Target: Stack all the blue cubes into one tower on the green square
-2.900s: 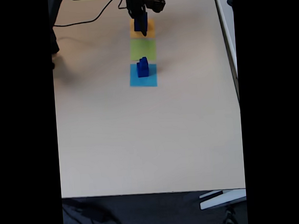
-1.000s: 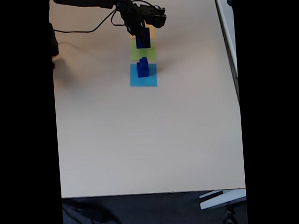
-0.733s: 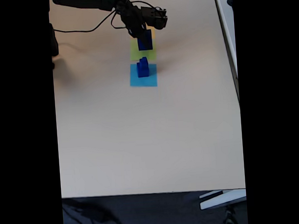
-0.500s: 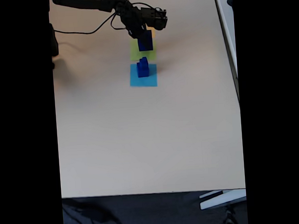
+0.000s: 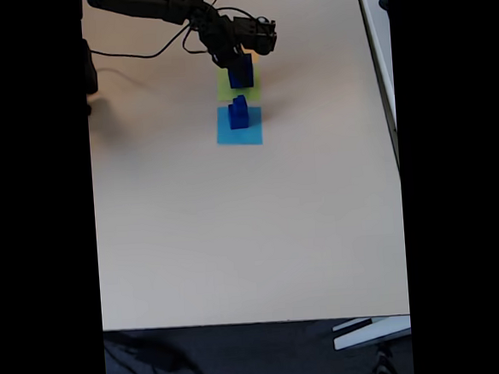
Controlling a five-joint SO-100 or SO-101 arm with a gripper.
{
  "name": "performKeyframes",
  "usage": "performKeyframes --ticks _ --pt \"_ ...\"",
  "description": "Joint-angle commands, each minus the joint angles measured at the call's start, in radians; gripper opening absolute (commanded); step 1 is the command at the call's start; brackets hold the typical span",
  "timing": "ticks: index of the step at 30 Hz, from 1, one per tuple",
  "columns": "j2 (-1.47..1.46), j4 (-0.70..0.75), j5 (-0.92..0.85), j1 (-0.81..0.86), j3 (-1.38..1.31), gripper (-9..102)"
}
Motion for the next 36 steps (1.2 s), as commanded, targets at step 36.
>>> performKeyframes --ticks 36 --pt "0.074 -0.115 0.078 -0.025 0.048 26"
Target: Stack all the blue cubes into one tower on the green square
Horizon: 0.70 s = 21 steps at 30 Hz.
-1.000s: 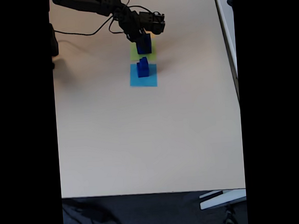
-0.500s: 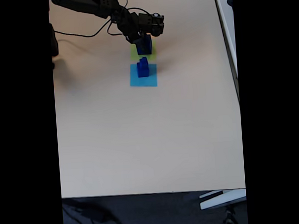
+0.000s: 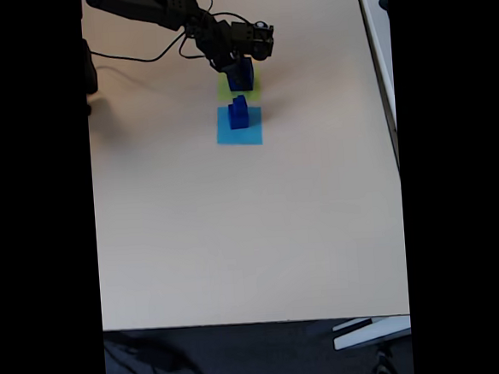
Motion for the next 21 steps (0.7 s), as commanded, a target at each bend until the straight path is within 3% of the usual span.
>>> performKeyframes --ticks 1,21 --pt "0.071 0.021 0.006 -0.021 -0.049 26" --pt "0.087 0.026 -0.086 -0.006 -0.126 37"
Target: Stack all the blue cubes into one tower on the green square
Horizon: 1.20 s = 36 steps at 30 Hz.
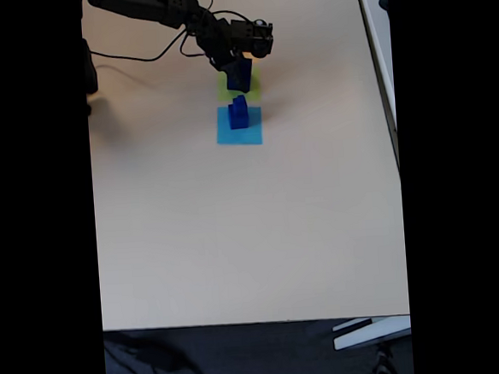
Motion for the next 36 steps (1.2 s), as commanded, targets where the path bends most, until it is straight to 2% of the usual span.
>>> performKeyframes --ticks 1,12,23,36 --pt "0.092 0.026 -0.035 0.008 -0.104 36" --pt "0.048 0.353 -0.104 0.031 -0.505 35" --pt "0.121 0.339 -0.219 0.149 -0.368 28" --pt "0.172 0.348 -0.29 0.207 -0.282 28"
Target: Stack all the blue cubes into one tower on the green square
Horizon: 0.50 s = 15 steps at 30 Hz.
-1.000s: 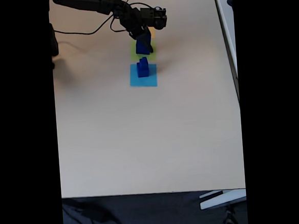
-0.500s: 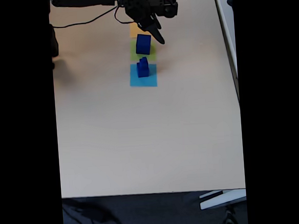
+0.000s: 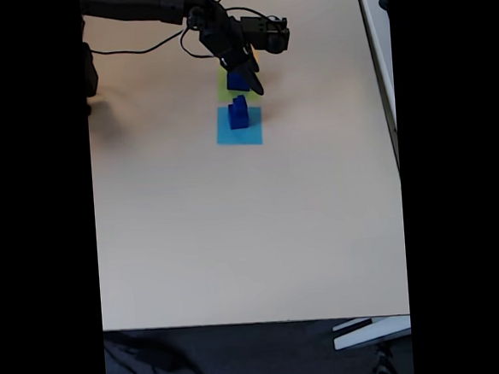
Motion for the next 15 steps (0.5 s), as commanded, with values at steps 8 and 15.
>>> performKeyframes --ticks 8,15 --pt "0.123 -0.011 -0.038 0.032 0.04 26" --pt "0.143 0.032 -0.064 0.057 0.038 26"
